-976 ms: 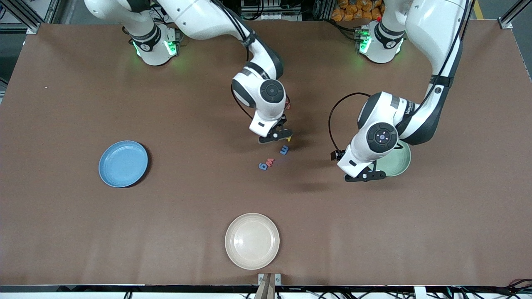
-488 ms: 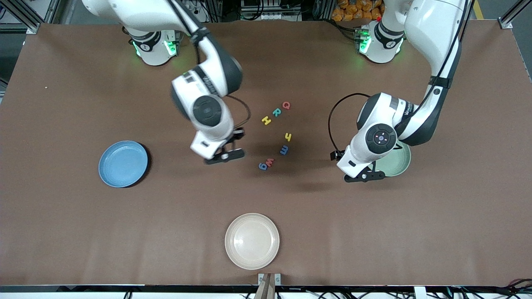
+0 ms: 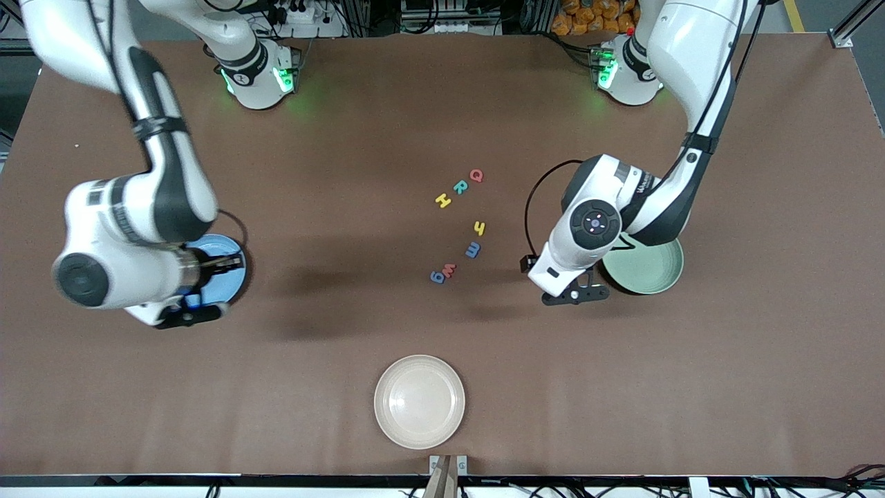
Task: Sort uppercase to blue plate, lowercase to green plate
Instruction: 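Carry the W to the blue plate while the left gripper reaches the letters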
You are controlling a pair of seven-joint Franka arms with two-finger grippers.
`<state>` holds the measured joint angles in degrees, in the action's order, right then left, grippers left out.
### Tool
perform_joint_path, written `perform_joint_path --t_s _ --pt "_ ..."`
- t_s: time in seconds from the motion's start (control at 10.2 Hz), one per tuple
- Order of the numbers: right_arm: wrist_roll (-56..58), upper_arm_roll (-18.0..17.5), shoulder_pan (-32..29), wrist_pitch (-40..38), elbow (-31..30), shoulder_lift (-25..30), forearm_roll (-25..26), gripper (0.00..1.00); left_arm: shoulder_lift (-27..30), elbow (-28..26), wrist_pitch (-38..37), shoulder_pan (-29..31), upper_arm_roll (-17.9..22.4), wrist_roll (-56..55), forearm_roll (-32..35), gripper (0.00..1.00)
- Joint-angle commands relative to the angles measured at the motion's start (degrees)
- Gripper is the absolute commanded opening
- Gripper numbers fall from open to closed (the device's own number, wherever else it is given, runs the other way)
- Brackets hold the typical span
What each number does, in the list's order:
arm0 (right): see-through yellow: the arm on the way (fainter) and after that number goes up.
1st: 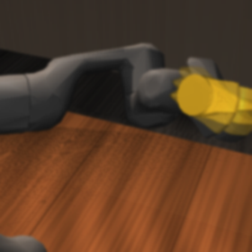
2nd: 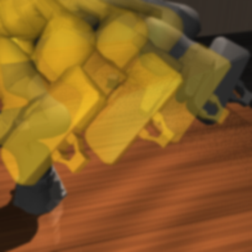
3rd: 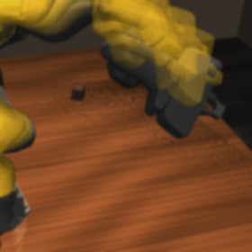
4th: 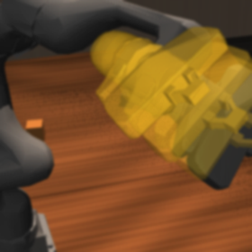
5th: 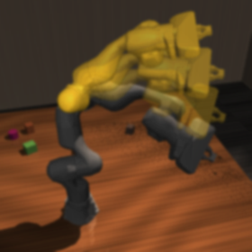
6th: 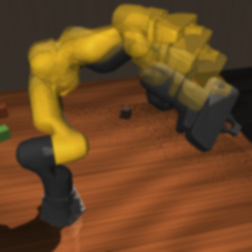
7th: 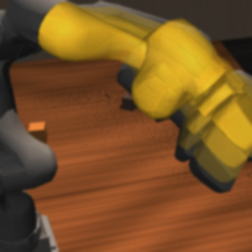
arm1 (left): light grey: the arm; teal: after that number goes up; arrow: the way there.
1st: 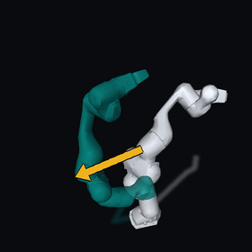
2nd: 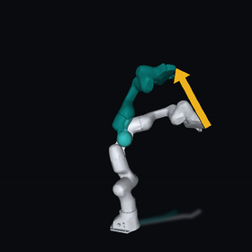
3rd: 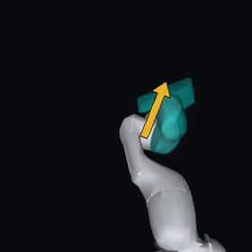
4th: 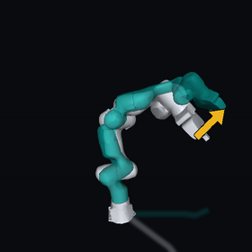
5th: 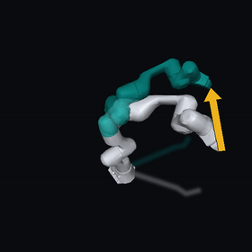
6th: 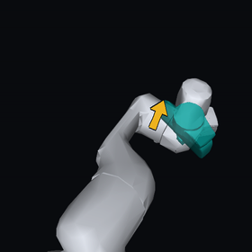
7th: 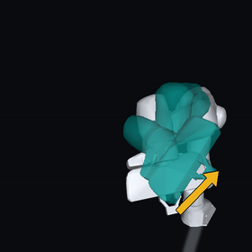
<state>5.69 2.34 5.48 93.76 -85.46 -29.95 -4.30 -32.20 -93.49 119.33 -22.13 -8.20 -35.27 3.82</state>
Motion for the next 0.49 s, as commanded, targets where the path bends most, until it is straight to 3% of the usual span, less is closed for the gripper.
perform_joint_path --t_s 0.0,0.29,0.39 --pt "1.93 -1.29 -2.82 0.10 0.03 -4.22 0.43 0.00 -2.60 2.61 2.46 -4.65 0.11 -3.57 1.46 1.00" --pt "5.38 -1.29 -6.26 2.63 0.03 -8.53 2.17 0.00 -7.61 2.17 9.51 -12.48 0.55 -14.53 6.00 1.00" --pt "7.21 -1.29 -7.58 3.87 0.03 -9.59 2.27 0.09 -8.58 2.00 9.69 -14.41 0.38 -16.92 8.46 1.00"
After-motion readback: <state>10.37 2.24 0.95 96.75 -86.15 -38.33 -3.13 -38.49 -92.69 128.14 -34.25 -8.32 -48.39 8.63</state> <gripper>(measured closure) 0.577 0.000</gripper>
